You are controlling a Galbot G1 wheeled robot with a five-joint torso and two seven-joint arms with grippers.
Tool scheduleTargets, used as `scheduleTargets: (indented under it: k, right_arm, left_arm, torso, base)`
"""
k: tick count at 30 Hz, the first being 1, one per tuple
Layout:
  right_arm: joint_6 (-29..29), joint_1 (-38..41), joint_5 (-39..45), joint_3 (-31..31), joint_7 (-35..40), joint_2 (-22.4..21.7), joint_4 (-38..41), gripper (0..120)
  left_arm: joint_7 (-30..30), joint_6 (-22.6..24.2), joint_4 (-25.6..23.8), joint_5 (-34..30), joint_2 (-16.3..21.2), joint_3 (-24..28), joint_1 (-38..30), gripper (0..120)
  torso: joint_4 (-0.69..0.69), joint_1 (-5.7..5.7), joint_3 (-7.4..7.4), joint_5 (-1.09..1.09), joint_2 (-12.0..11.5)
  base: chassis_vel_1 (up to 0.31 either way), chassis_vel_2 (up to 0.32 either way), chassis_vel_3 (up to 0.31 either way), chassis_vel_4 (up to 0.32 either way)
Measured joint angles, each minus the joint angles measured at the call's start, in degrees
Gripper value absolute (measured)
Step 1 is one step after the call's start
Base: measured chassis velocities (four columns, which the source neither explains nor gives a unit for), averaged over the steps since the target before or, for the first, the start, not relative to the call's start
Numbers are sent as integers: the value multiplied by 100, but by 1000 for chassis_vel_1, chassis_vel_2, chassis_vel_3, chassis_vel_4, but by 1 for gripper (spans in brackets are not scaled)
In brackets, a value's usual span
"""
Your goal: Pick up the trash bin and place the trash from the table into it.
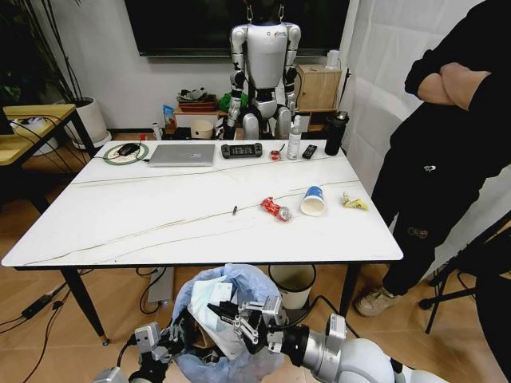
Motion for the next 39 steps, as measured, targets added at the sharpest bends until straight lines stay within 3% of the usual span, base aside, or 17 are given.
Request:
scheduleTargets:
  k: [3, 8, 11, 12, 16, 18, 22, 30, 36, 39]
  right_arm:
    - [22, -86, -46, 46, 0, -17, -27, 28]
    - [43, -261, -234, 137, 12, -36, -93, 51]
    - [47, -309, -280, 185, 21, -75, -93, 56]
    - [47, -382, -349, 246, 58, -130, -90, 63]
    - [45, -643, -837, 443, 493, -373, 40, 81]
    - [42, -687, -908, 473, 600, -411, 86, 83]
    - [31, -818, -998, 652, 802, -498, 299, 98]
    - [5, -868, -935, 1055, 930, -310, 308, 100]
    - [-353, -473, -486, 1848, 1451, 335, -251, 100]
    - [-424, -388, -413, 2025, 1669, 440, -375, 100]
  left_arm:
    - [-1, 3, -5, 1, 1, 5, 1, 0]
    - [-5, 10, -23, 2, 17, -8, 0, 0]
    - [-5, 11, -26, 1, 18, -9, -1, 0]
    - [-6, 11, -26, 1, 18, -12, -2, 0]
    - [-9, 11, -17, 7, 40, -12, -20, 0]
    - [-10, 11, -5, 7, 47, -7, -27, 0]
    - [-13, 15, 66, 4, 67, 35, -71, 0]
    - [-19, 21, 73, -2, 70, 71, -74, 0]
    - [-16, 15, 65, 9, 56, 78, -20, 0]
    - [-13, 12, 52, 9, 56, 76, -12, 0]
  torso:
    - [0, 0, 0, 0, 0]
    - [0, 0, 0, 0, 0]
    - [1, 0, 0, 1, 0]
    - [0, 0, 0, -1, 0]
    - [0, 0, 0, 0, 0]
    - [0, 0, 0, 0, 0]
    - [0, 0, 0, -1, 0]
    - [-1, 0, 0, 0, 0]
    - [0, 0, 1, -1, 0]
    - [0, 0, 1, -1, 0]
  base:
    - [0, 0, 0, 0]
    - [0, 0, 0, 0]
    - [0, 0, 0, 0]
    - [0, 0, 0, 0]
    - [0, 0, 0, 0]
    - [0, 0, 0, 0]
    - [0, 0, 0, 0]
    - [0, 0, 0, 0]
    - [0, 0, 0, 0]
    - [0, 0, 0, 0]
